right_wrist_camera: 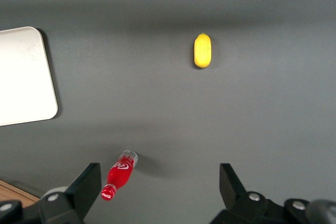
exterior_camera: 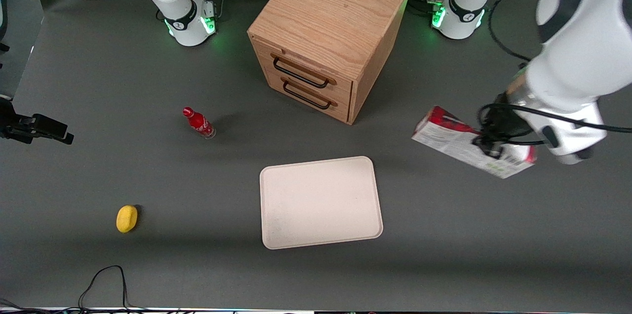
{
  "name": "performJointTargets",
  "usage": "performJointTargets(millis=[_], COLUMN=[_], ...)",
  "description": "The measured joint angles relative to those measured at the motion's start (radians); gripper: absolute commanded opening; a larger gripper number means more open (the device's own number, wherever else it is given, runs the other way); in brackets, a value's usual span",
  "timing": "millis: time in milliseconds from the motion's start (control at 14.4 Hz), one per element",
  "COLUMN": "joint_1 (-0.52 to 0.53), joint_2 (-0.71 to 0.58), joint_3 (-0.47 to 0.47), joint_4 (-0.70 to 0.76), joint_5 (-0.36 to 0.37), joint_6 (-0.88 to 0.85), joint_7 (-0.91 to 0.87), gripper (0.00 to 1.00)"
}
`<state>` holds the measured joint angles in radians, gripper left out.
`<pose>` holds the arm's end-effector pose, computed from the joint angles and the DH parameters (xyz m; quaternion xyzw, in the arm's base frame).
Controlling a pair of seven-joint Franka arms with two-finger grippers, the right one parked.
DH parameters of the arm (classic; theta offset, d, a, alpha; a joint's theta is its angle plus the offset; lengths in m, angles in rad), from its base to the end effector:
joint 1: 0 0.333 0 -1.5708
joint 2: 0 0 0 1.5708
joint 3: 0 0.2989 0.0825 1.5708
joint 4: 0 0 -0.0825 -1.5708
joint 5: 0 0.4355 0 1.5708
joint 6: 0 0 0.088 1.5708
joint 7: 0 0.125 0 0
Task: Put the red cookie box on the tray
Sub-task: 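Carry the upright cookie box over the cream tray with the left gripper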
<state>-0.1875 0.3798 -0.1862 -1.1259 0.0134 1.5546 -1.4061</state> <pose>0.6700 -0.2332 0.5737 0.8652 0.4999 -0.0040 0.0387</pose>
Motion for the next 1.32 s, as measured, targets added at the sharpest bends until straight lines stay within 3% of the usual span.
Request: performJointTargets(millis=[486,694,1040,1318], joint_1=[-0.213,-0.297,-0.298,-0.276], joint_2=[0.115,0.142,0.173,0.294], joint_3=[-0.020,-0.021,-0.007,-0.001], joint_4=[0.067,0.073,0.082,0.081], joint_5=[0.026,0.051,0.054,0.054], joint_6=[0.050,0.051,0.054,0.125], joint_7=[0.403,0.473,0.645,0.703], gripper=[0.00,0.00,0.00,0.00])
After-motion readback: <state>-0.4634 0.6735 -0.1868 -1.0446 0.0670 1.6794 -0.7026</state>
